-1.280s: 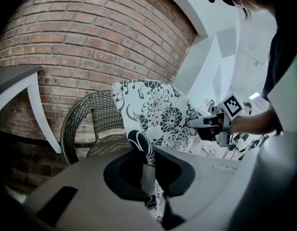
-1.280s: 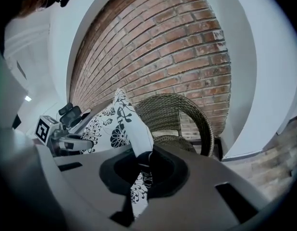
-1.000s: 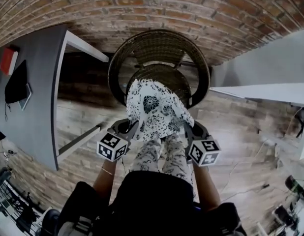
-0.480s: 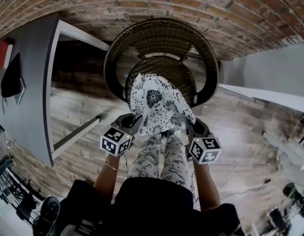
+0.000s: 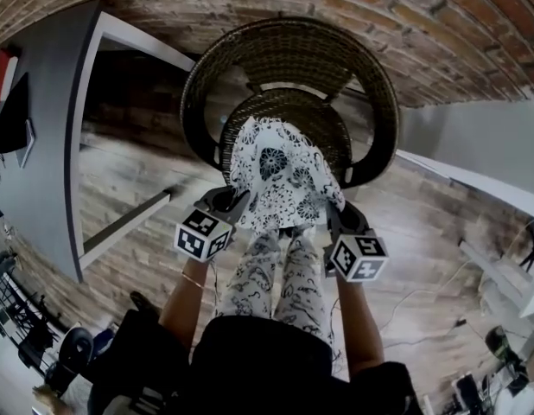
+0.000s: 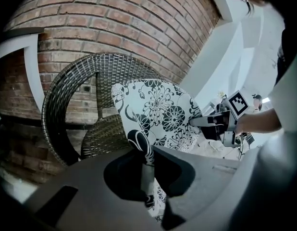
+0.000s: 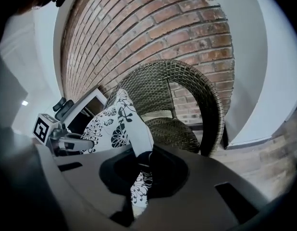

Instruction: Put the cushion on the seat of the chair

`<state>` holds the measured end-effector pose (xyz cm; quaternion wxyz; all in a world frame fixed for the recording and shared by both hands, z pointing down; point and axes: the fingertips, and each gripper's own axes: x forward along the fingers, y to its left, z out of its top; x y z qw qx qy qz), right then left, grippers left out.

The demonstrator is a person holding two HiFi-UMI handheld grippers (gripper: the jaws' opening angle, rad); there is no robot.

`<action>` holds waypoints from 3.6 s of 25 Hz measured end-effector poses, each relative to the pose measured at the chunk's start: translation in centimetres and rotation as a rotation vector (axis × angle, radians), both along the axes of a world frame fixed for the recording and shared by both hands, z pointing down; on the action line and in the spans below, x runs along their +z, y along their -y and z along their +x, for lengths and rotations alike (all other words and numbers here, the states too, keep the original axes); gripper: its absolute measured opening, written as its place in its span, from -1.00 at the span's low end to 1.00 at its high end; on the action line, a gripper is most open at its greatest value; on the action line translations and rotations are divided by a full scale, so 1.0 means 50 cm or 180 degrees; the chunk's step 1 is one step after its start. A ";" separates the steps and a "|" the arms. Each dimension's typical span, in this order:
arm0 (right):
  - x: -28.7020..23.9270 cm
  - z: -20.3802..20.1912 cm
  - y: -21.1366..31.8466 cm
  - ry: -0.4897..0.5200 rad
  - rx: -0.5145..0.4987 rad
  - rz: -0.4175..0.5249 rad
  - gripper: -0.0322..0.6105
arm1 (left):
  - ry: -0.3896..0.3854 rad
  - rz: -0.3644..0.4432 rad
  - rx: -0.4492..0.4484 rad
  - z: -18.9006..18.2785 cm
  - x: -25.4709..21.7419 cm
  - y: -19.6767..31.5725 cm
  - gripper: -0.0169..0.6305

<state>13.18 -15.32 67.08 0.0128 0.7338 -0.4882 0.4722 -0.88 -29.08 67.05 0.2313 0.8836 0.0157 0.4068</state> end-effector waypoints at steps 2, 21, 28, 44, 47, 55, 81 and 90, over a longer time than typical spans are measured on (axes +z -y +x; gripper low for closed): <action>0.010 0.014 0.008 -0.0036 -0.0033 -0.0011 -0.86 | 0.0006 0.0035 0.0006 0.006 0.009 0.010 -0.91; 0.108 0.098 0.053 -0.0252 0.0282 -0.0248 -0.86 | 0.0121 0.0129 -0.0041 0.086 0.097 0.058 -0.91; 0.138 0.125 0.066 -0.0338 0.0350 -0.0335 -0.86 | 0.0148 0.0168 0.0013 0.112 0.127 0.074 -0.91; 0.209 0.175 0.083 -0.0451 0.0410 -0.0602 -0.81 | 0.0362 0.0113 0.0047 0.134 0.222 0.109 -0.91; 0.214 0.184 0.090 -0.0482 0.0375 -0.0649 -0.79 | 0.0394 0.0113 0.0042 0.138 0.236 0.111 -0.91; 0.222 0.205 0.092 -0.0543 0.0323 -0.0693 -0.64 | 0.0486 0.0122 0.0067 0.141 0.259 0.116 -0.91; 0.161 0.222 0.032 -0.0587 0.0559 -0.0427 -0.49 | 0.0533 0.0324 0.0093 0.133 0.283 0.125 -0.91; 0.147 0.187 0.032 -0.0451 0.0543 -0.0271 -0.49 | 0.0511 0.0383 0.0035 0.126 0.291 0.133 -0.91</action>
